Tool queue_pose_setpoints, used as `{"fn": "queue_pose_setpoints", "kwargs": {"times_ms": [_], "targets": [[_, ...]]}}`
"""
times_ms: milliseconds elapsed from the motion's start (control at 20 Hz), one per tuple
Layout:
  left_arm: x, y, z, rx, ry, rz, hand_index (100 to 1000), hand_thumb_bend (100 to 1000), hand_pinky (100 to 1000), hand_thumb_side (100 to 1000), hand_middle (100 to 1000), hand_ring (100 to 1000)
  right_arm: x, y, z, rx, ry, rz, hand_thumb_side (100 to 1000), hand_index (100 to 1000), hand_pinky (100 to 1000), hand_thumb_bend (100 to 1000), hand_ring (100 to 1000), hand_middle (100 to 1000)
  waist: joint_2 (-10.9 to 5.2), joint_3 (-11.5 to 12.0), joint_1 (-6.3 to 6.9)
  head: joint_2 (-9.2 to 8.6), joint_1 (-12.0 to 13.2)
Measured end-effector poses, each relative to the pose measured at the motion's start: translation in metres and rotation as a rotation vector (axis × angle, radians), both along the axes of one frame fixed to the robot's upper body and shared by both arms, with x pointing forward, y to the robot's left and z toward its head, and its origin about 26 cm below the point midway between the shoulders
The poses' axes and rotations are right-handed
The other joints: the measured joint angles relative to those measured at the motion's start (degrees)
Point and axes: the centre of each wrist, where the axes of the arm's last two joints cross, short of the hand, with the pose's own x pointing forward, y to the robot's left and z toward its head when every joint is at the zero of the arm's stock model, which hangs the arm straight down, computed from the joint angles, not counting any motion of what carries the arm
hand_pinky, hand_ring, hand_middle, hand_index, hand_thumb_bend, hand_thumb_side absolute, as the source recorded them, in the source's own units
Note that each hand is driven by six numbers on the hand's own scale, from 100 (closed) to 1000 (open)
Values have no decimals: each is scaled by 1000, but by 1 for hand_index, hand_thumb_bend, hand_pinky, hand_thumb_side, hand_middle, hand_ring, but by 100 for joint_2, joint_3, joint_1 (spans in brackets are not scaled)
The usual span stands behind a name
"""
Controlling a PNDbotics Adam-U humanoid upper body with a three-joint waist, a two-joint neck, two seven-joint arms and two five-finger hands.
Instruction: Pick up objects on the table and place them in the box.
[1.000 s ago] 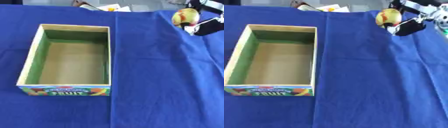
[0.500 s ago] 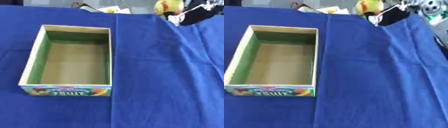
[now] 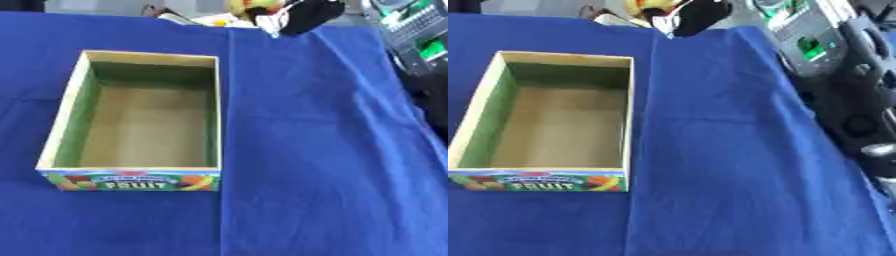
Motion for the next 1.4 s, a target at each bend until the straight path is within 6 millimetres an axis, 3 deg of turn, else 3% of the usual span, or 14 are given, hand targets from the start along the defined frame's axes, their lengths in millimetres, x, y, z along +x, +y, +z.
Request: {"fn": "queue_pose_setpoints", "kwargs": {"times_ms": [400, 650, 1000, 1400], "targets": [[2, -2, 6, -6, -45, -13, 940, 100, 676, 1000, 901, 902, 12, 54, -29, 9, -27, -3, 207, 519, 677, 100, 631, 471, 2, 75, 9, 106, -57], [3, -4, 10, -25, -88, -17, 938, 100, 676, 1000, 899, 900, 25, 76, -62, -7, 9, -52, 206, 517, 670, 100, 629, 468, 39, 151, 15, 116, -60], [3, -5, 12, -28, -106, -23, 937, 100, 674, 1000, 898, 897, 40, 91, -99, -59, 76, -80, 205, 519, 671, 100, 636, 472, 80, 186, 7, 115, -89], [3, -6, 12, -25, -107, -29, 937, 100, 672, 1000, 898, 896, 51, 101, -125, -170, 121, -88, 202, 529, 677, 100, 655, 485, 110, 230, -44, 103, -161]]}}
